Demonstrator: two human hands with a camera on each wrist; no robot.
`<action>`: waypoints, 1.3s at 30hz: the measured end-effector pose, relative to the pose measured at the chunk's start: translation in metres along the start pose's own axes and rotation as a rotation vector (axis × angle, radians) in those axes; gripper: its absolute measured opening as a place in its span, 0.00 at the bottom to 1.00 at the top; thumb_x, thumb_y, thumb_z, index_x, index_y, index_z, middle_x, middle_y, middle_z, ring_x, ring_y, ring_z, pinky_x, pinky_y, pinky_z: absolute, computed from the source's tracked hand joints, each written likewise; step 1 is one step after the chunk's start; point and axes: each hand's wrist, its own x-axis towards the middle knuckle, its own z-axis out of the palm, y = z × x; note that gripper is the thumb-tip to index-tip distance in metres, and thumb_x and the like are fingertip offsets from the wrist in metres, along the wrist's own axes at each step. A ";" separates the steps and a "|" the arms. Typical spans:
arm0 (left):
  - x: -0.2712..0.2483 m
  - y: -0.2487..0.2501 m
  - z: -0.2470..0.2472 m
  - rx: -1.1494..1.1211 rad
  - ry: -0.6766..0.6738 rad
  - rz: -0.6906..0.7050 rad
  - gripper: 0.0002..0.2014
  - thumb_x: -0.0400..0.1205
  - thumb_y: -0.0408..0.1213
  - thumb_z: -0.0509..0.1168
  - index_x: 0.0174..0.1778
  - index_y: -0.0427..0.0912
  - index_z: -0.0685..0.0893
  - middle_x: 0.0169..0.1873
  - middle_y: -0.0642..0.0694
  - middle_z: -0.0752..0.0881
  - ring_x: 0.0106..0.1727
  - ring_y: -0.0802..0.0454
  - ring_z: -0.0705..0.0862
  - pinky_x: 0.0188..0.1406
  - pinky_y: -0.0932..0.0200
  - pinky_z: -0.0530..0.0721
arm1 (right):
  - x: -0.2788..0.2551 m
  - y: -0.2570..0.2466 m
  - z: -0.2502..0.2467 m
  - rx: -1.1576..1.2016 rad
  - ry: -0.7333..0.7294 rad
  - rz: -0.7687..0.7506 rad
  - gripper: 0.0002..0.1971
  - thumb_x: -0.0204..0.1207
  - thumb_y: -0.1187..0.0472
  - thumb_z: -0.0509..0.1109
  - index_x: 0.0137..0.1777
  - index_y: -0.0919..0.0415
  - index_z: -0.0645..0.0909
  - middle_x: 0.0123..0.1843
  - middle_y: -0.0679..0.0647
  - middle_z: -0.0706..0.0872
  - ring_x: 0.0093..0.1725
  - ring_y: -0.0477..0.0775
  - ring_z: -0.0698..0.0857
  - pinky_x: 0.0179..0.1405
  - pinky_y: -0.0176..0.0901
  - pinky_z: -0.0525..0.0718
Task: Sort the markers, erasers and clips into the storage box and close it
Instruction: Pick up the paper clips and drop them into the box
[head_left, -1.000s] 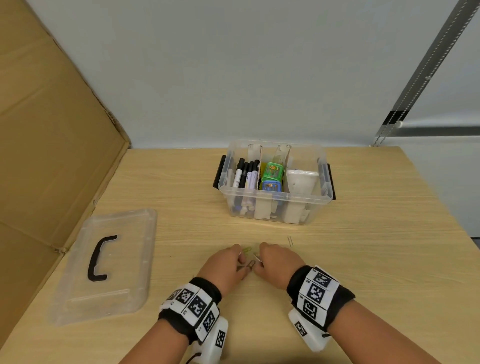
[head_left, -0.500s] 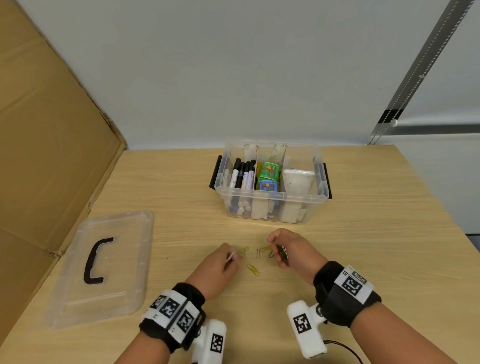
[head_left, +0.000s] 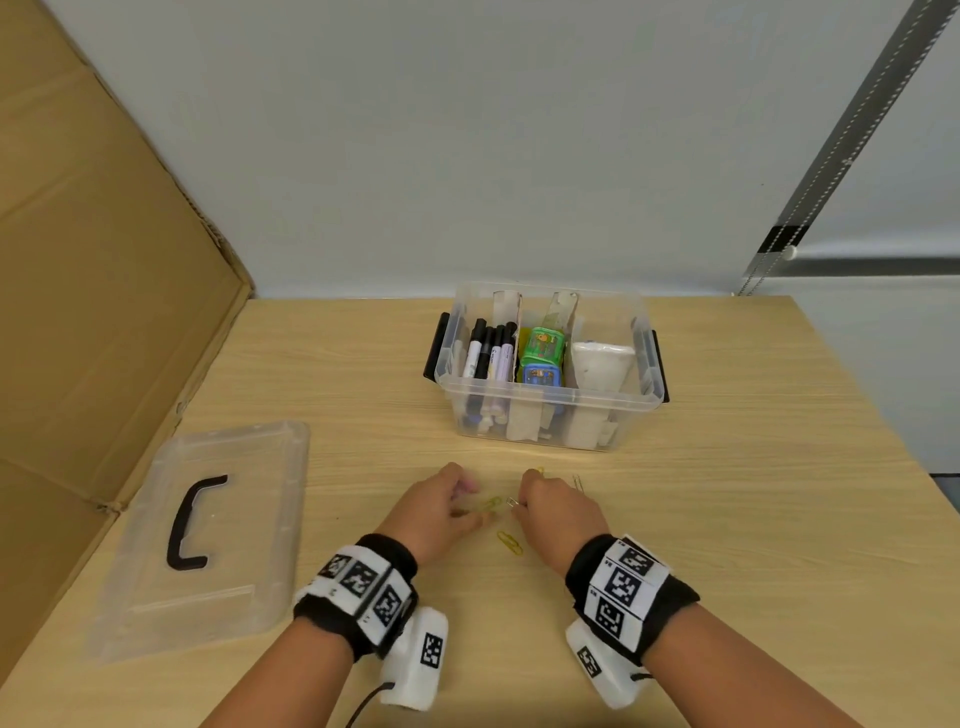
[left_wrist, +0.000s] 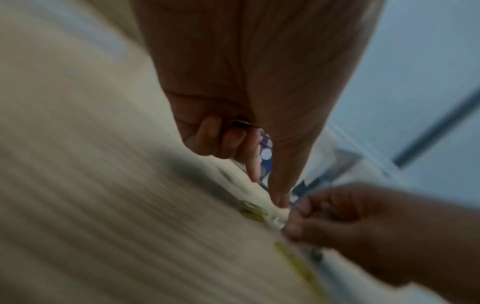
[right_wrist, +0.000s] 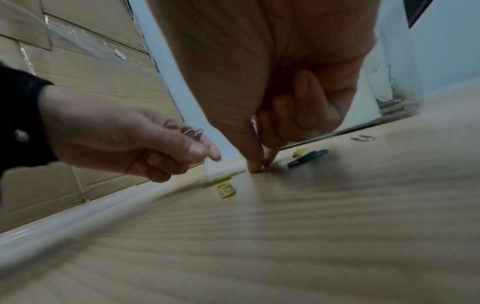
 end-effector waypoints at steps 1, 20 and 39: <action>0.002 0.000 0.002 0.092 -0.021 0.016 0.17 0.78 0.45 0.70 0.59 0.46 0.77 0.54 0.54 0.82 0.56 0.57 0.81 0.56 0.63 0.77 | 0.000 -0.001 -0.001 -0.020 0.002 -0.001 0.10 0.83 0.62 0.57 0.60 0.63 0.73 0.54 0.59 0.86 0.50 0.61 0.86 0.41 0.46 0.78; 0.016 0.022 0.009 0.543 -0.166 0.072 0.13 0.82 0.39 0.60 0.58 0.35 0.76 0.58 0.42 0.84 0.58 0.45 0.83 0.56 0.54 0.79 | -0.007 0.022 -0.016 0.652 -0.195 -0.078 0.13 0.81 0.59 0.54 0.34 0.55 0.67 0.30 0.50 0.70 0.29 0.49 0.68 0.32 0.46 0.70; -0.006 0.000 -0.001 -1.063 -0.049 -0.203 0.09 0.86 0.29 0.55 0.55 0.40 0.79 0.34 0.48 0.77 0.28 0.58 0.71 0.26 0.66 0.70 | -0.005 0.062 -0.026 0.318 0.025 0.277 0.11 0.81 0.54 0.64 0.57 0.60 0.71 0.49 0.53 0.82 0.48 0.54 0.80 0.46 0.42 0.76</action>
